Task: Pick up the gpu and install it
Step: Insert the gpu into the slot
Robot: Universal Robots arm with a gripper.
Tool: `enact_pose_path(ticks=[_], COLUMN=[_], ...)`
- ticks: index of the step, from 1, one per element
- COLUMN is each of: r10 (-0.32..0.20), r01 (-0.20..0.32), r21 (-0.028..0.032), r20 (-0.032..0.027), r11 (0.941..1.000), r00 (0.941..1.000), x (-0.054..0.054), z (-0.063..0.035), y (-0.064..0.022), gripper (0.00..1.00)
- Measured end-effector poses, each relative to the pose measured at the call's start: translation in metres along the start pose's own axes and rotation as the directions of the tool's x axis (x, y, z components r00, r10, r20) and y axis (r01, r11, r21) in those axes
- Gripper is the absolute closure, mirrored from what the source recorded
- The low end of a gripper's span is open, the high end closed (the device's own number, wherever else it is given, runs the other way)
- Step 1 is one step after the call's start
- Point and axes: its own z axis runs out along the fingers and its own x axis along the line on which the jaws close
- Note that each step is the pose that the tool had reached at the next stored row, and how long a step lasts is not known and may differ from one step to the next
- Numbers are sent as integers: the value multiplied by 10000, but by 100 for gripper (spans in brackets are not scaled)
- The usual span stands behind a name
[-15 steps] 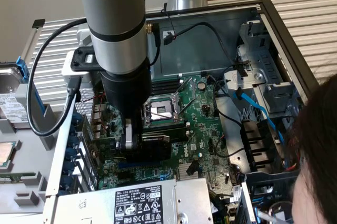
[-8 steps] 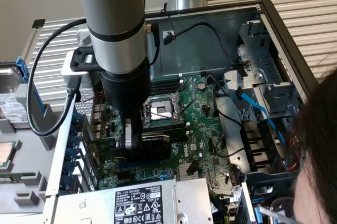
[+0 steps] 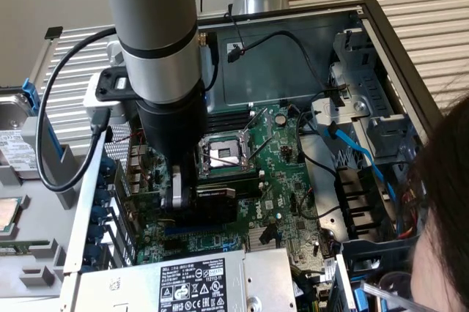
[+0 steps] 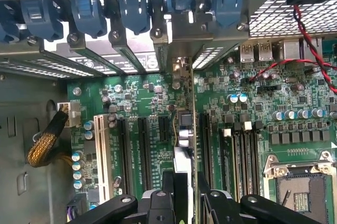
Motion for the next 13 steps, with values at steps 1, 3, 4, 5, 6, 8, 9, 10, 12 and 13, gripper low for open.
enact_pose_path(ticks=[1,3,4,5,6,8,9,10,12,13], r10=[-2,-11,-13,-14,-15,-44,-80,-127,-209,-233], r01=[2,11,13,14,15,44,80,127,209,233], r21=[29,53,54,54,54,57,58,59,61,59], r20=[2,3,4,4,2,10,12,15,21,19], r11=[10000,10000,10000,10000,10000,10000,10000,9999,9998,9997], r00=[10000,10000,10000,10000,10000,10000,10000,9999,9998,9997], x=[0,-1,-1,0,1,-2,-2,-3,-5,-5], z=[6,9,10,10,8,2,-3,-9,-22,-27], y=[7,13,13,13,14,14,14,13,12,12], gripper=[73,73,73,73,73,73,73,73,73,73])
